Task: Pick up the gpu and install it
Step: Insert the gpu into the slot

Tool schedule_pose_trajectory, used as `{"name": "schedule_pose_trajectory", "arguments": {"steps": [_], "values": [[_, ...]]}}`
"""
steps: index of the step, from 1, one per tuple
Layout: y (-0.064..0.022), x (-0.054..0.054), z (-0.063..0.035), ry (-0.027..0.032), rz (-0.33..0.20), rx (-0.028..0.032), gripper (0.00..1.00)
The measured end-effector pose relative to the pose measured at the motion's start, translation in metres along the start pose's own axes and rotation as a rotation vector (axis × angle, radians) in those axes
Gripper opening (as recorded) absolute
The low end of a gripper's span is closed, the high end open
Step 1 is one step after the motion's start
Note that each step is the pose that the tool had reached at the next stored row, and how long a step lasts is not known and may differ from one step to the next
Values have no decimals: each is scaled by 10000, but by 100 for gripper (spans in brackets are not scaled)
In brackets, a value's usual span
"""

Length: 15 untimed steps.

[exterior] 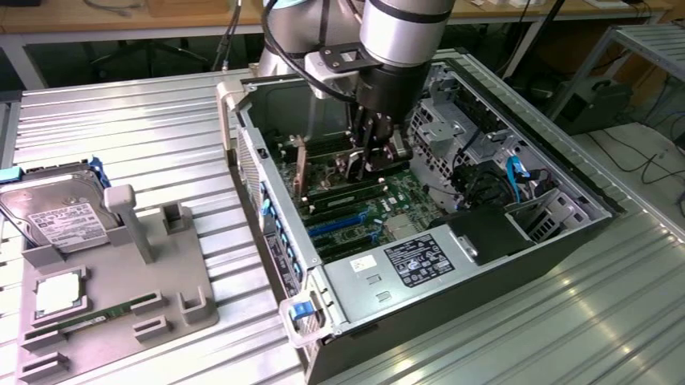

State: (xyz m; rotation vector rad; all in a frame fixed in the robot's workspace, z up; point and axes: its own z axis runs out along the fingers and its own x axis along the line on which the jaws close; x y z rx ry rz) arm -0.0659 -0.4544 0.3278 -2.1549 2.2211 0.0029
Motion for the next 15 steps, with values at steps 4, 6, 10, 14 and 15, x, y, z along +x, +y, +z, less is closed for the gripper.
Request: {"name": "schedule_pose_trajectory", "arguments": {"steps": [4,6,10,14,15], "values": [[2,2,73,-1,5,1,28],[4,4,120,-1,9,0,28],[5,14,166,-6,11,-1,28],[6,51,180,-10,15,-1,28],[7,55,185,-11,20,1,28]]}}
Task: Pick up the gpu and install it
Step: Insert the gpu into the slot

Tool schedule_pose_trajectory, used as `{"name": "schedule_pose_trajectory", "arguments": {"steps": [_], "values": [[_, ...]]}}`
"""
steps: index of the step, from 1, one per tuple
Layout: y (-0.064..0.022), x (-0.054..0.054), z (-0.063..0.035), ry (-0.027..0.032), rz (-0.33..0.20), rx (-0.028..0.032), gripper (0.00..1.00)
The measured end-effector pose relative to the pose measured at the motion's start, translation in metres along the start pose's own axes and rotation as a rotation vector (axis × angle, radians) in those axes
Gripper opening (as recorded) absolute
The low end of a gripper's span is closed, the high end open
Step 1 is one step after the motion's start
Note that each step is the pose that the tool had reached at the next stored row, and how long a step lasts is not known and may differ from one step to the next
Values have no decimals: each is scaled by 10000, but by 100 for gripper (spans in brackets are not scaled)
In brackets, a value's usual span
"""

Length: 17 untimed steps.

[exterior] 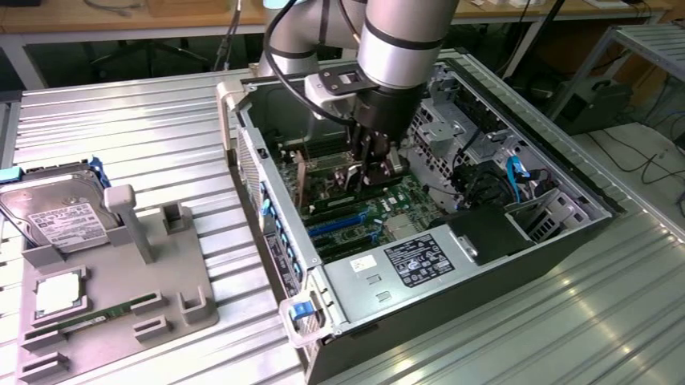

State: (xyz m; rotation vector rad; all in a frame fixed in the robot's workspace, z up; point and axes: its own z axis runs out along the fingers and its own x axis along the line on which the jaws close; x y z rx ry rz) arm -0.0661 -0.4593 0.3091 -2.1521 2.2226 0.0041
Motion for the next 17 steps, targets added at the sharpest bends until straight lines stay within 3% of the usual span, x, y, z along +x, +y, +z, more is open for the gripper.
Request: {"name": "schedule_pose_trajectory", "arguments": {"steps": [17], "values": [[70,37,209,1,14,-1,28]]}}
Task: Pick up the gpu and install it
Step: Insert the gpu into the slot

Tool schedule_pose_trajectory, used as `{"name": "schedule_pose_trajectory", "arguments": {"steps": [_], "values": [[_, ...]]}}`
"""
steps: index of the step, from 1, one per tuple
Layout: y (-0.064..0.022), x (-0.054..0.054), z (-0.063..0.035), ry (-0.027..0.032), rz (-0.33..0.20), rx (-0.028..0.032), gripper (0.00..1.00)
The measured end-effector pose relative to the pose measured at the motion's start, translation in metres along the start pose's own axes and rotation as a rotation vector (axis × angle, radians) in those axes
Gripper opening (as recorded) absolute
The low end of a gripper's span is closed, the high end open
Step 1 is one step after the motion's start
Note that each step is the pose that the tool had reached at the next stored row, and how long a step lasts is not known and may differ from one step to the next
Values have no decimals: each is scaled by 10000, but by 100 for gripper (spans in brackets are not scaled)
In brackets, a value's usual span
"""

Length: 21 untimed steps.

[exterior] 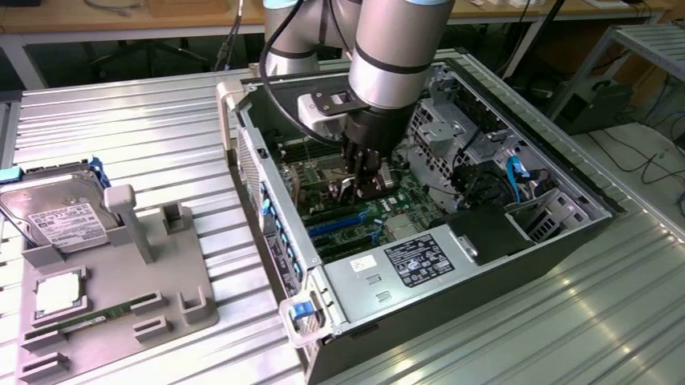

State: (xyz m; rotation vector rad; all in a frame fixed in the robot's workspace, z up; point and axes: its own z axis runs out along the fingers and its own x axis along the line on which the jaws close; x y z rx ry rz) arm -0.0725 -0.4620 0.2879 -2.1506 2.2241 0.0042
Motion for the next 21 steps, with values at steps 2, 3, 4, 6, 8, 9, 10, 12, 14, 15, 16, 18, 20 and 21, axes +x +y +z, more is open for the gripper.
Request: {"name": "schedule_pose_trajectory", "arguments": {"steps": [2,3,4,6,8,9,10,12,14,15,16,18,20,21], "values": [[1,8,12,-1,2,1,28],[2,10,18,0,2,1,28],[2,11,23,0,1,0,28],[2,11,23,3,0,-1,28],[2,11,24,2,0,0,28],[2,11,25,1,0,0,28],[2,11,25,1,0,0,28],[6,11,26,-1,0,1,28],[13,18,28,-3,-1,2,28],[13,37,26,0,1,-1,28],[12,53,27,-1,0,1,28],[13,64,32,-3,1,1,28],[19,65,44,-1,2,1,28],[21,66,58,0,2,0,28]]}}
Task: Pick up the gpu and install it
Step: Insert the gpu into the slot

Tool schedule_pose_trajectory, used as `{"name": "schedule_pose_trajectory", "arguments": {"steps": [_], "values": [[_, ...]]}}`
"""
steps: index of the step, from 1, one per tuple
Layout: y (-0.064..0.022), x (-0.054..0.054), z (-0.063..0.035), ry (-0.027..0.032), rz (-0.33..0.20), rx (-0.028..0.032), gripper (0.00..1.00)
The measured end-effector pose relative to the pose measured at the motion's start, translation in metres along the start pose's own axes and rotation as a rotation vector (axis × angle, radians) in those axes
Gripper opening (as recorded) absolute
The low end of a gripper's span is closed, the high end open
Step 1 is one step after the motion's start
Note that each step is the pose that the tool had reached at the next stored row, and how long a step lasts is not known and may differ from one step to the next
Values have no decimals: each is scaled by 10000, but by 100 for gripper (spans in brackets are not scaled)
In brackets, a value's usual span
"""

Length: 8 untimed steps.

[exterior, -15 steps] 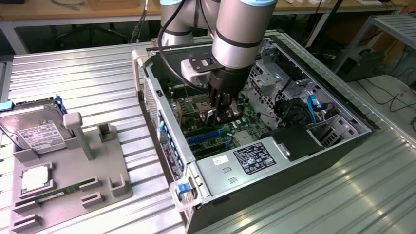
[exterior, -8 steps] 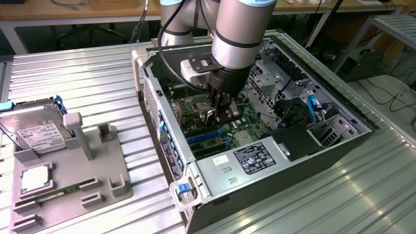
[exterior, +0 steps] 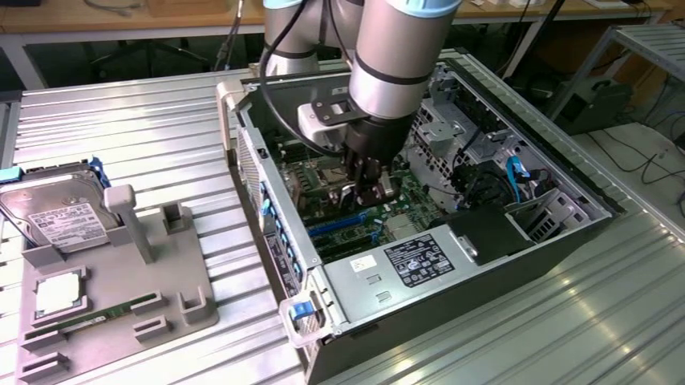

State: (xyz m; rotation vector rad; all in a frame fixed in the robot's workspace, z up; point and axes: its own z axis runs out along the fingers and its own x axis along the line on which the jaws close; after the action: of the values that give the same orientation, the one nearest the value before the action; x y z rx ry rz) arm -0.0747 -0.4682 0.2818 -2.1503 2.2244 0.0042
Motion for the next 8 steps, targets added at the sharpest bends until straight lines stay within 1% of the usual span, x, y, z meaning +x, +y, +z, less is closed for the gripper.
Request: {"name": "schedule_pose_trajectory", "arguments": {"steps": [4,6,8], "values": [[4,2,56,-1,6,0,28],[8,2,65,0,17,-5,28],[15,3,74,2,26,-31,28]]}}
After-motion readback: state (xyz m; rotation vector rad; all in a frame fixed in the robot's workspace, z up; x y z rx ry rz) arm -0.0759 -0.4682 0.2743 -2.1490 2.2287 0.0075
